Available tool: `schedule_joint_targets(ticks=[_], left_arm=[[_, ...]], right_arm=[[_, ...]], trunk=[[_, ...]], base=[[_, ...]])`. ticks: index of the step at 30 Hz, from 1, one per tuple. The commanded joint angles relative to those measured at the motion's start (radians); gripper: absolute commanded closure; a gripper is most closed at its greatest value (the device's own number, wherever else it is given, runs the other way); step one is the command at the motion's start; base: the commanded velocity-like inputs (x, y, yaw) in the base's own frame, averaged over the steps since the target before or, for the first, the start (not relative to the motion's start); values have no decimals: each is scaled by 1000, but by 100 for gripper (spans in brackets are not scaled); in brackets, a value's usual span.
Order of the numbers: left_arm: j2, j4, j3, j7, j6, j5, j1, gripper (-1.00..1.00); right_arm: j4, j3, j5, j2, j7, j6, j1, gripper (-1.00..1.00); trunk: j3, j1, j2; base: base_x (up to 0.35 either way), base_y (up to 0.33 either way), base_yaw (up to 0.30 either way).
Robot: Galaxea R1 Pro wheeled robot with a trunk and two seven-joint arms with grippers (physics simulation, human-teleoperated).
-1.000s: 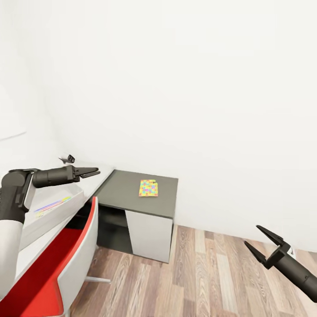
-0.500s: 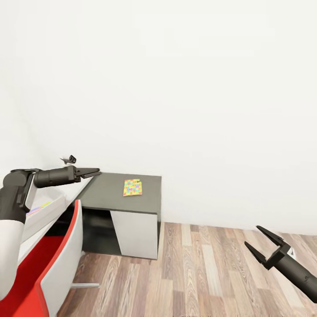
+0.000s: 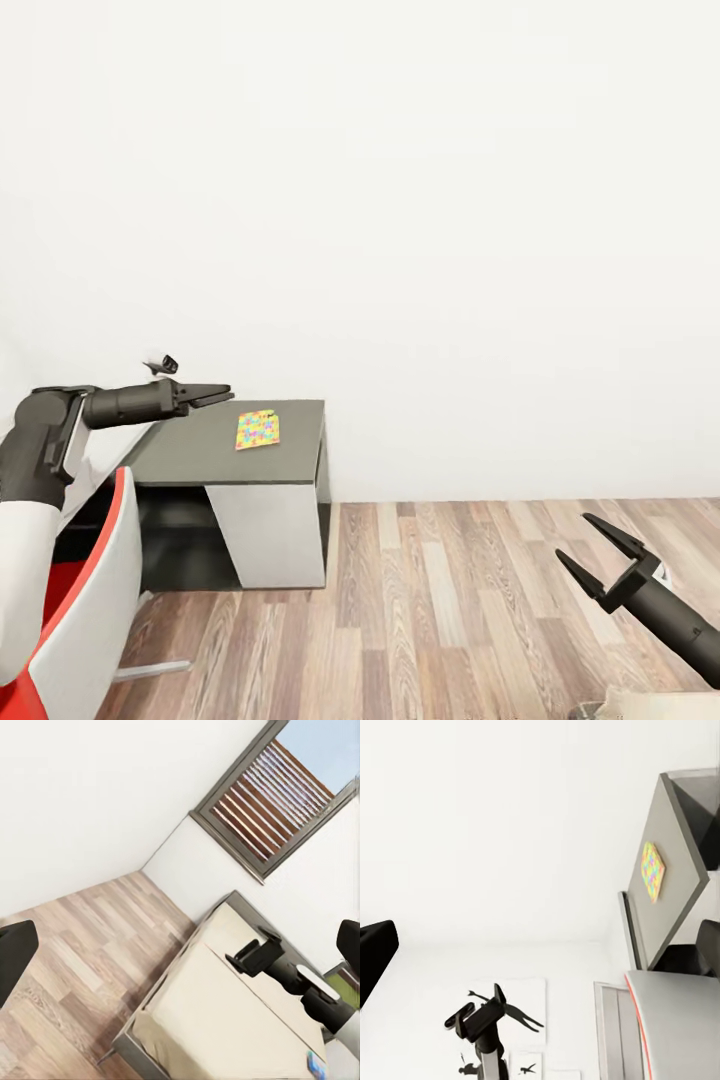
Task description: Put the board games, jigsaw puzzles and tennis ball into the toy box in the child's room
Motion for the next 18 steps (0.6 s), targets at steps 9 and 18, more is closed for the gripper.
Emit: schedule_joint_targets(ticks=[9,18], left_arm=[[-32,0,0,-4,1,-5,46,-100],[-72,0,-26,-4,-34,-8,107,-100]], right_arm=[[2,-1,10,-1,13,4,-1,-100],[2,-3,18,-1,17,4,-1,-100]], trunk=[[5,0,-2],[12,0,-2]], base=[[-57,-111,-252],[-6,-99,-252]])
